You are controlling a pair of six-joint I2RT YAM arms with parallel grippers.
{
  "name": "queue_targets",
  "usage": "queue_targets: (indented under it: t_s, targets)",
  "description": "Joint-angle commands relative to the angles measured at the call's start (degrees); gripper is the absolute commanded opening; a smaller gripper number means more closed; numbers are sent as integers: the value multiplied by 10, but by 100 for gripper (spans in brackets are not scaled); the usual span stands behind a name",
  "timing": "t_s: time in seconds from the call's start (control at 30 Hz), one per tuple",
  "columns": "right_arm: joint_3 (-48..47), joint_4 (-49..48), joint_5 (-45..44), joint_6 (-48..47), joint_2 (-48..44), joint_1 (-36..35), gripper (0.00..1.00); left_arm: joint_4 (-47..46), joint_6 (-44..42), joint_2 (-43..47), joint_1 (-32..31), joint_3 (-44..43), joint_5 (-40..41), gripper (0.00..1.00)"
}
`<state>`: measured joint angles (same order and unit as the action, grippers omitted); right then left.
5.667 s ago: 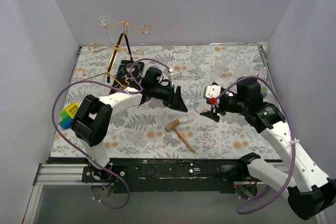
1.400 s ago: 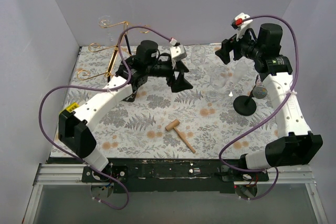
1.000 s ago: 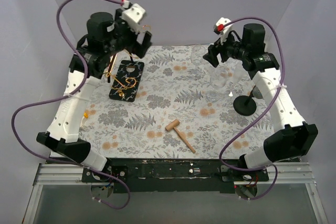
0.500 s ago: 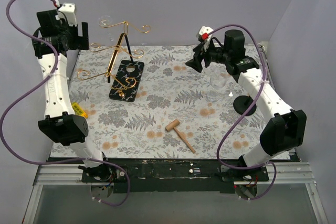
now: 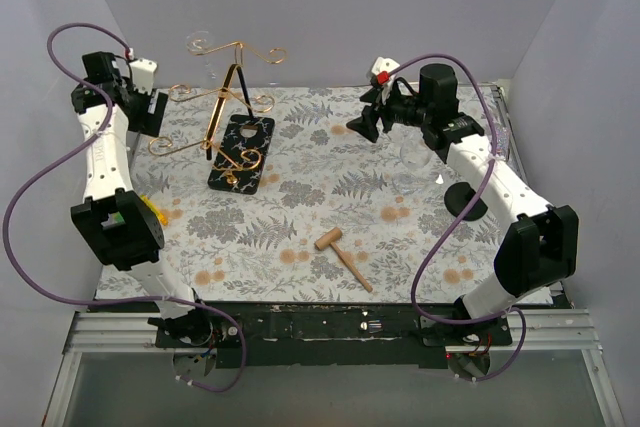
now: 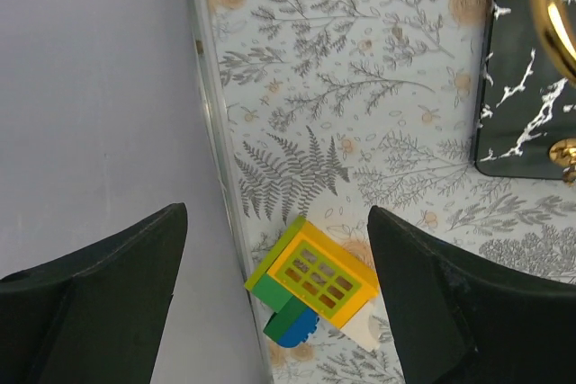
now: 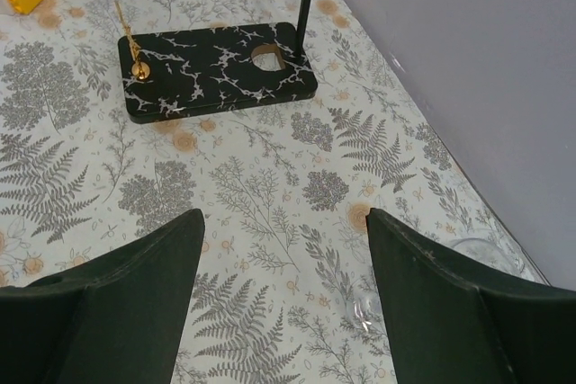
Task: Take the wine glass off the wine glass rack
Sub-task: Adjust the wine rack at the center of the board.
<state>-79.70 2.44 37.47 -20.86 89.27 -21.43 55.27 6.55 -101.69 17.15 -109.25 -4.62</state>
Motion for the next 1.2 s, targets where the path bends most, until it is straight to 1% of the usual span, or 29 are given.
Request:
queue_targets:
  t_s: [0.0, 0.17, 0.33, 0.43, 0.57, 0.67, 0.77, 0.8, 0.93, 1.17]
  targets:
    - [19, -8, -11, -13, -29, 1, 80, 37, -51, 45, 1, 28, -21, 81]
    - [44, -12, -6, -1, -33, 1, 81, 78, -63, 68, 1, 47, -57, 80]
    - [38, -18, 2, 27, -11, 1, 81, 102, -59, 94, -9, 62, -101, 81]
    - [23, -19, 7, 38, 7, 0, 81, 100, -40, 109, -36, 63, -128, 81]
    - [3, -18, 9, 43, 27, -1, 81, 106, -27, 121, -107, 66, -126, 82]
    - [0, -18, 6, 43, 30, -1, 81, 100, -3, 126, -146, 71, -130, 82]
    - [4, -18, 1, 43, 27, -1, 81, 102, 23, 120, -163, 62, -142, 82]
    - [7, -18, 0, 43, 26, -1, 81, 102, 29, 117, -182, 56, -151, 82]
    - [18, -18, -2, 49, 22, -1, 81, 103, 45, 98, -190, 20, -190, 82]
    - [18, -36, -6, 57, 26, -1, 81, 97, 79, 65, -200, -25, -231, 82]
